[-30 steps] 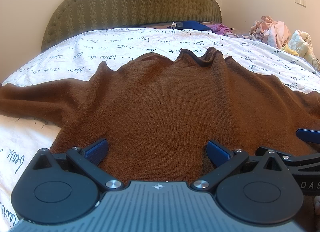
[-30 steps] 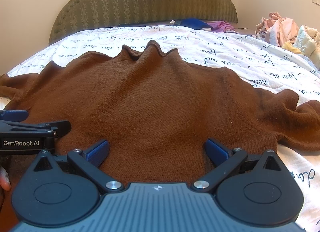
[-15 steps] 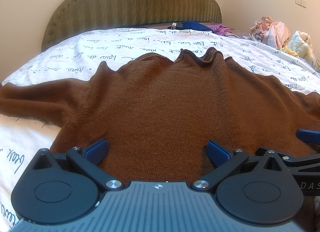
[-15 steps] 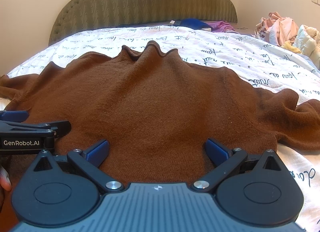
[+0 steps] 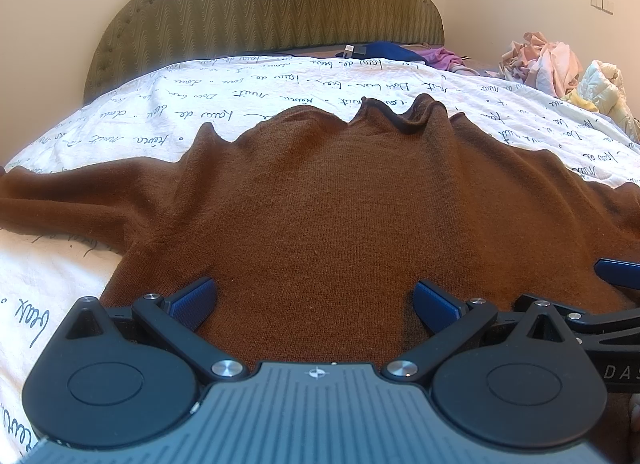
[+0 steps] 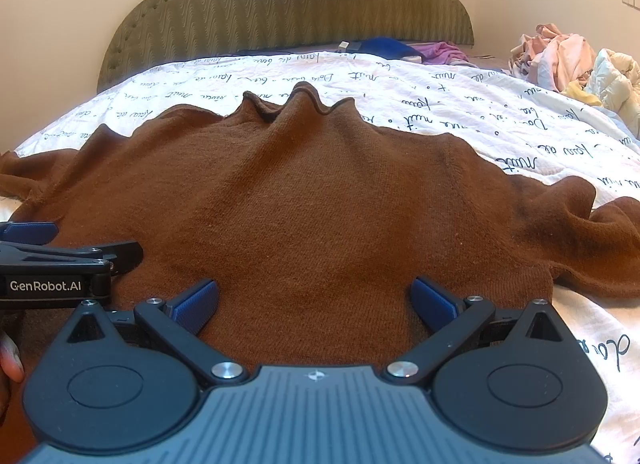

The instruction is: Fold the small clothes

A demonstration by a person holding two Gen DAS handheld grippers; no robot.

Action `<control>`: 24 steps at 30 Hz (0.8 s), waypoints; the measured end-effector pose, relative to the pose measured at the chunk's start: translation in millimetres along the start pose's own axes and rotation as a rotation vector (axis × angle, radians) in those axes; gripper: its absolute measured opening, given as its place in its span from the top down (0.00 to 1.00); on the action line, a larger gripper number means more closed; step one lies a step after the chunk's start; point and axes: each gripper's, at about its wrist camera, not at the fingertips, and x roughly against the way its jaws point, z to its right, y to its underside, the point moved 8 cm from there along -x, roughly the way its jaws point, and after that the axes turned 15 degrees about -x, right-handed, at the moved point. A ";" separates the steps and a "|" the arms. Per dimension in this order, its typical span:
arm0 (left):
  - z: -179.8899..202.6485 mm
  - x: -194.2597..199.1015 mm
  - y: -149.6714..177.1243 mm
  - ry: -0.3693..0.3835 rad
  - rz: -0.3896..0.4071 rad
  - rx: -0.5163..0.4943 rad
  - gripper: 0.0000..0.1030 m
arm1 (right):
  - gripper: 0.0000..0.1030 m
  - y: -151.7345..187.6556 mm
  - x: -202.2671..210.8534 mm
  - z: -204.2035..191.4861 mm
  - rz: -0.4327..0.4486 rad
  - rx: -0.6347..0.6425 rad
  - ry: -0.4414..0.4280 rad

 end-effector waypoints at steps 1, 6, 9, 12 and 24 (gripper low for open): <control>-0.2 -0.1 0.1 0.000 0.000 0.000 0.00 | 0.00 0.0 -0.1 -0.7 0.000 -0.001 -0.001; -0.4 -0.5 0.2 -0.002 0.000 -0.001 0.00 | 0.00 0.1 0.2 -0.1 0.001 -0.002 -0.001; -0.7 -0.4 0.1 -0.002 0.001 0.000 0.00 | 0.00 -0.5 3.1 3.3 0.009 -0.022 -0.014; -0.2 -0.3 0.3 -0.004 0.001 -0.002 0.00 | 0.00 -0.3 9.8 13.3 0.009 -0.059 -0.025; -1.5 -0.9 0.6 -0.007 -0.003 0.006 0.00 | 0.00 -22.7 60.6 110.2 -0.151 0.051 -0.165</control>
